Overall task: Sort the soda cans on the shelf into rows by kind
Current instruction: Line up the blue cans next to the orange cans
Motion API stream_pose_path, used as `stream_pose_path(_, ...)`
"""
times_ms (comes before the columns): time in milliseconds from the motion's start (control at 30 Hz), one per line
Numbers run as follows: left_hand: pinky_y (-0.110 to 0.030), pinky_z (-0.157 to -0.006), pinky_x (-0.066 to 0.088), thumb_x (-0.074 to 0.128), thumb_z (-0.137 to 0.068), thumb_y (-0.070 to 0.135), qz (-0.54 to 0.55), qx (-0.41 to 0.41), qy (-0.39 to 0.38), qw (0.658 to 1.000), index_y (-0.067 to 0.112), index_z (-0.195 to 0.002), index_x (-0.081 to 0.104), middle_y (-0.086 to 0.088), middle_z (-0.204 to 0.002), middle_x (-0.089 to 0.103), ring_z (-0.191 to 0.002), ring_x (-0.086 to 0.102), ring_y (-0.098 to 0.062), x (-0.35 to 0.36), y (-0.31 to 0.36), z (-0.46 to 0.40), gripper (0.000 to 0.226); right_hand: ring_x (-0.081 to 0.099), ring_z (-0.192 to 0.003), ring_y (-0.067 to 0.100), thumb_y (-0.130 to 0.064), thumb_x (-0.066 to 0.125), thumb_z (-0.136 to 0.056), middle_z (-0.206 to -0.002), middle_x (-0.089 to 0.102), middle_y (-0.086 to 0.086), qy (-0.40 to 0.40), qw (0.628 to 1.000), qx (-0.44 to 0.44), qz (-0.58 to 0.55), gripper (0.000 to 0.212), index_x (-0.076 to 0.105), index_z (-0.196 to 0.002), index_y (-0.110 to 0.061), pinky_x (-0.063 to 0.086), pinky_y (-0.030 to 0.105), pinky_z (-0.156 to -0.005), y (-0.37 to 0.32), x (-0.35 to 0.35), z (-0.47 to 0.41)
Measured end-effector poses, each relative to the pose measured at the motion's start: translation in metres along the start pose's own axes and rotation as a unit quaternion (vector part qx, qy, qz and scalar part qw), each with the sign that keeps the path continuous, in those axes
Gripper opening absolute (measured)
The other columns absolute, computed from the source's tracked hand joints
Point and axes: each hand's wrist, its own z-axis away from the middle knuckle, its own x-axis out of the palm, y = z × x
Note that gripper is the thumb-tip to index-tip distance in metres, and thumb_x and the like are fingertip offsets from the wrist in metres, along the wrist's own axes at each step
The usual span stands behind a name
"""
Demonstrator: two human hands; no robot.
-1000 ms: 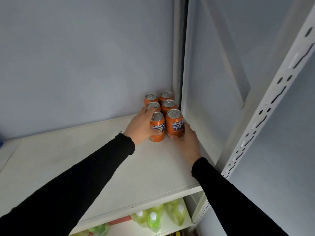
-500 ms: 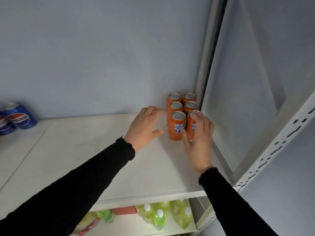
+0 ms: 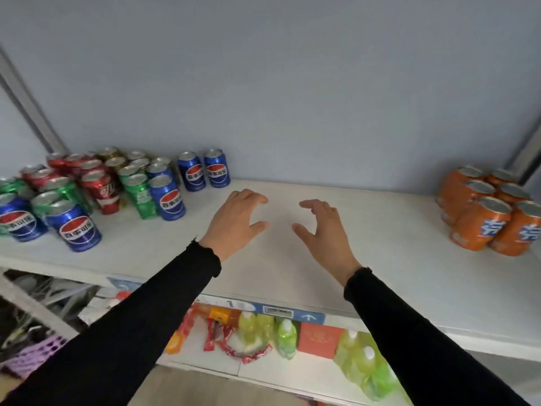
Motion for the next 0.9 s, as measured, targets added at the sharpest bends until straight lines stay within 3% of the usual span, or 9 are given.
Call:
stream_pose_path(133, -0.028, -0.100, 0.036, 0.070, -0.089, 0.036, 0.016, -0.030, -0.001, 0.999, 0.022, -0.135, 0.055, 0.001, -0.138, 0.051, -0.127, 0.045, -0.020, -0.049, -0.079, 0.005, 0.051, 0.049, -0.116, 0.017, -0.026, 0.068, -0.093, -0.128, 0.057, -0.003, -0.008, 0.998, 0.036, -0.046, 0.041, 0.055, -0.131, -0.020, 0.038, 0.024, -0.092, -0.045, 0.063, -0.023)
stream_pose_path(333, -0.036, -0.090, 0.045, 0.077, -0.083, 0.029, 0.006, -0.078, -0.002, 0.997, 0.017, -0.130, 0.056, -0.006, -0.124, 0.057, -0.110, 0.056, -0.027, -0.101, -0.169, -0.033, 0.053, 0.055, -0.112, 0.016, -0.023, 0.071, -0.090, -0.126, 0.058, -0.004, -0.012, 0.980, 0.133, -0.151, 0.040, 0.056, -0.126, -0.016, 0.040, 0.022, -0.087, -0.089, 0.121, -0.069)
stream_pose_path(533, -0.040, -0.095, 0.041, 0.080, -0.081, 0.036, -0.058, -0.101, -0.066, 0.991, 0.013, -0.142, 0.045, -0.014, -0.136, 0.051, -0.120, 0.051, -0.032, -0.106, -0.218, -0.091, 0.074, 0.056, -0.108, 0.017, -0.023, 0.073, -0.088, -0.123, 0.057, 0.000, -0.019, 0.972, 0.163, -0.168, 0.047, 0.051, -0.130, -0.015, 0.043, 0.023, -0.082, -0.091, 0.152, -0.127)
stream_pose_path(900, -0.040, -0.102, 0.044, 0.085, -0.075, 0.036, -0.047, -0.124, -0.147, 0.980, 0.013, -0.151, 0.033, -0.013, -0.142, 0.044, -0.125, 0.050, -0.031, -0.075, -0.256, -0.147, 0.095, 0.051, -0.130, 0.030, -0.021, 0.084, -0.078, -0.147, 0.044, 0.013, -0.053, 0.959, 0.218, -0.174, 0.088, 0.032, -0.148, -0.014, 0.046, 0.040, -0.105, -0.071, 0.227, -0.223)
